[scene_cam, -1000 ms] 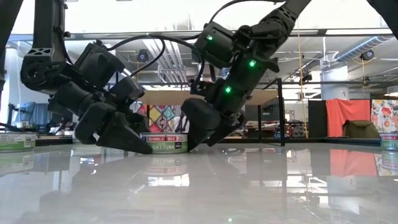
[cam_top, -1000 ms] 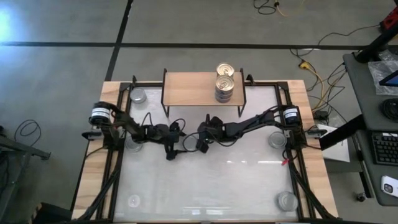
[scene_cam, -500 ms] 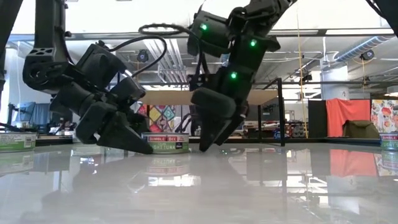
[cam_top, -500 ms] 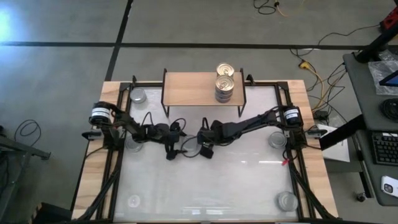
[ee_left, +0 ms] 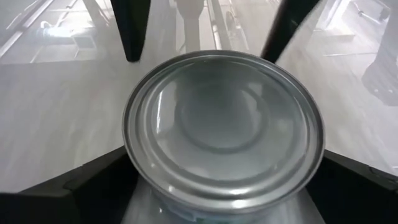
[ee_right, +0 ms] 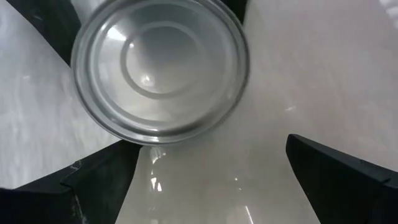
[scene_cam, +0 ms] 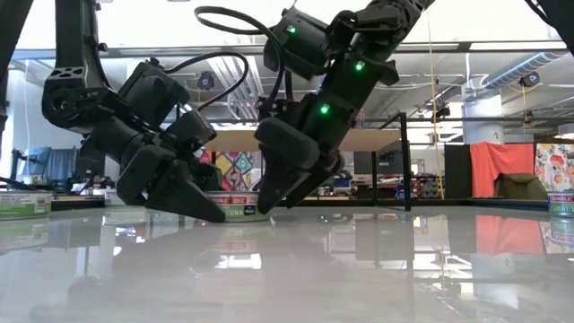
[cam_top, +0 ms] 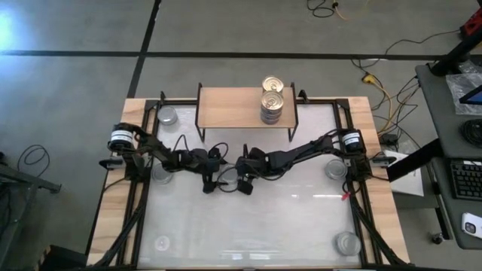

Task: Stack canned seafood by type on shelf
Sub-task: Put the green tuna on the shelf

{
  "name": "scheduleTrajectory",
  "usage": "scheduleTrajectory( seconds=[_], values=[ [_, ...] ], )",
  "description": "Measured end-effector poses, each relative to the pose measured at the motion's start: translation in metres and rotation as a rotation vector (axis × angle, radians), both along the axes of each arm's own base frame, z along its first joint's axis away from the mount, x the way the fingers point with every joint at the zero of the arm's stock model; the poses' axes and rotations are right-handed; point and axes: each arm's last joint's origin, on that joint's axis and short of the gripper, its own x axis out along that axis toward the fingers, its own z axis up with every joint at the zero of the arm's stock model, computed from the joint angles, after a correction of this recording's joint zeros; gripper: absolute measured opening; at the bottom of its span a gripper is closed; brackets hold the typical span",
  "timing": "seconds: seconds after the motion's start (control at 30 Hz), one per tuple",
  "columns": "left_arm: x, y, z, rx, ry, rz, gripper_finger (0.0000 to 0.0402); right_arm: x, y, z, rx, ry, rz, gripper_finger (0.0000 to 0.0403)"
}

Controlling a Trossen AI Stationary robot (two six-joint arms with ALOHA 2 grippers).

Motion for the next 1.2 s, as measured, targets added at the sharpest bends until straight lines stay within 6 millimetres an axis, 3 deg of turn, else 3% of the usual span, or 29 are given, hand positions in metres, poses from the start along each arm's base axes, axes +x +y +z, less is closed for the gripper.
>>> scheduleTrajectory(
  seconds=[0.37, 0.57, 0.73, 0.83, 0.97, 1.2],
  values=[
    [0.008, 0.0, 0.003, -0.017, 0.0, 0.017, 0.0398, 0.003, 0.003, -0.002, -0.007, -0.006, -0.007, 0.04],
    [0.001, 0.0, 0.009, -0.049, -0.002, 0.05, 0.0374, -0.007, 0.011, 0.022, -0.03, 0.005, -0.016, 0.04],
    [-0.005, -0.002, 0.029, -0.05, -0.029, 0.045, 0.0373, -0.019, 0.023, 0.049, -0.002, -0.01, -0.002, 0.04],
    [-0.01, -0.003, 0.05, -0.05, -0.067, 0.035, 0.0373, -0.027, 0.031, 0.069, 0.009, -0.045, 0.008, 0.04],
    [-0.015, -0.003, 0.094, -0.033, -0.176, 0.021, 0.0373, -0.036, 0.042, 0.095, -0.008, -0.117, 0.023, 0.04],
    [-0.019, 0.002, 0.171, 0.092, -0.223, 0.035, 0.0373, -0.048, 0.057, 0.117, -0.063, -0.179, 0.033, 0.04]
  ],
)
